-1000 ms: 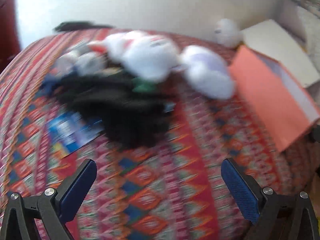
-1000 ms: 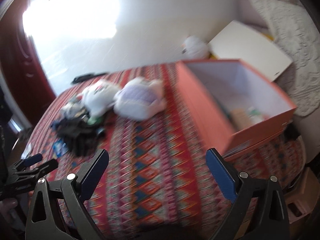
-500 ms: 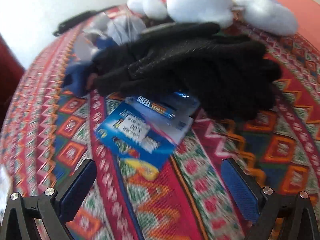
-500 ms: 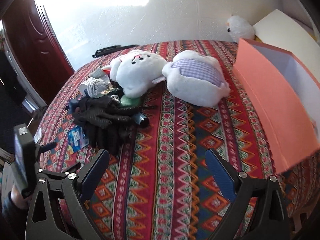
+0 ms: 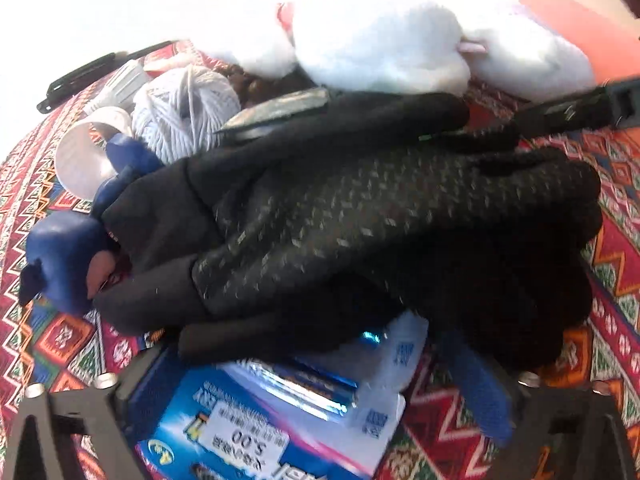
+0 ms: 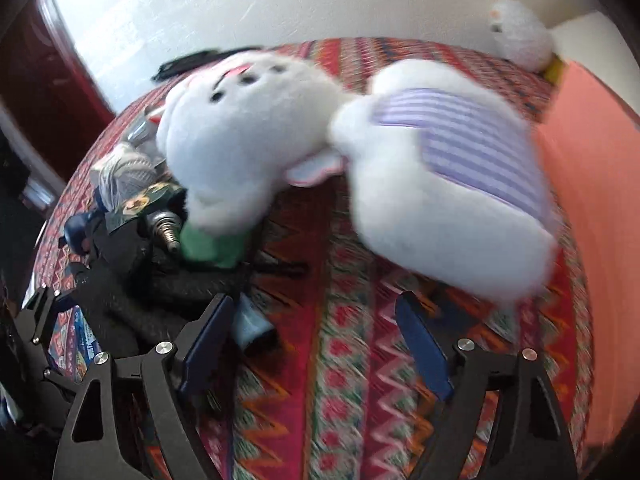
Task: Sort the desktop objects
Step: 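Grasp the blue battery blister pack with the left tool while the right tool grasps the dark glass bottle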
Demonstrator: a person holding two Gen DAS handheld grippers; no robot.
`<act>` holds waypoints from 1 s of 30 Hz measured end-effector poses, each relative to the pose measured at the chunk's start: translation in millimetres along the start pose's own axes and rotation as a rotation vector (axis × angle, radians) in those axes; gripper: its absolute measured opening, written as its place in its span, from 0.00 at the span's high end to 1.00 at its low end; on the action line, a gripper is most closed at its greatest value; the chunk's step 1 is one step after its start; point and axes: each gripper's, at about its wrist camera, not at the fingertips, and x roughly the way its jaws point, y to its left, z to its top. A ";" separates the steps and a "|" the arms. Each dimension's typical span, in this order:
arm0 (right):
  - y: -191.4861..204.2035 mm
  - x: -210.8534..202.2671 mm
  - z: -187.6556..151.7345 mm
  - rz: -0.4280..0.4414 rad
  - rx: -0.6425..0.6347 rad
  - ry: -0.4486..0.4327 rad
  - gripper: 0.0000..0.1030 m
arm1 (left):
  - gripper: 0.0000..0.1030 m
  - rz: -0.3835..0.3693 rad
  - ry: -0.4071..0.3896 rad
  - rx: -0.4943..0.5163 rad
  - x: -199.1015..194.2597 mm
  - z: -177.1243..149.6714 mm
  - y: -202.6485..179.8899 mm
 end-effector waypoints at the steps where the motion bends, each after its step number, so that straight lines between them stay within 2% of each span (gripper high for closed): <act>1: 3.5 3.7 1.3 0.012 -0.019 0.011 0.20 | 0.13 -0.004 -0.002 -0.006 -0.5 0.6 0.5; 6: 13.5 11.2 -9.4 0.089 -0.124 0.062 0.31 | 0.21 -0.012 0.017 -0.031 -6.6 -7.3 -1.5; 9: 18.2 15.4 -12.2 0.079 -0.200 0.063 0.42 | 0.23 0.002 0.046 -0.026 -15.0 -18.1 -10.8; 11: 24.5 20.7 -4.5 0.100 -0.245 0.067 0.59 | 0.23 -0.008 0.067 -0.048 -22.5 -26.1 -14.1; 16: 21.4 16.0 -0.4 0.130 -0.242 0.085 0.68 | 0.23 0.008 0.109 -0.082 -52.3 -62.2 -27.7; 21: 1.7 -16.3 -33.8 0.114 -0.246 0.085 0.65 | 0.20 0.015 0.102 -0.085 -77.4 -95.8 -45.1; 22: -2.7 -22.3 -42.5 0.104 -0.256 0.085 0.61 | 0.18 0.018 0.101 -0.082 -77.2 -96.8 -46.8; 23: -7.5 -26.4 -49.8 0.087 -0.269 0.086 0.49 | 0.14 0.022 0.099 -0.079 -76.9 -97.7 -48.5; 24: -11.4 -28.7 -53.7 0.062 -0.283 0.081 0.45 | 0.11 0.022 0.098 -0.079 -76.8 -97.9 -48.7; 26: -16.8 -30.8 -56.7 0.021 -0.309 0.066 0.46 | 0.02 0.011 0.095 -0.086 -76.6 -96.8 -46.2; 30: -17.2 -19.8 -51.3 -0.001 -0.328 0.022 0.46 | 0.00 -0.011 0.090 -0.101 -76.2 -94.5 -41.1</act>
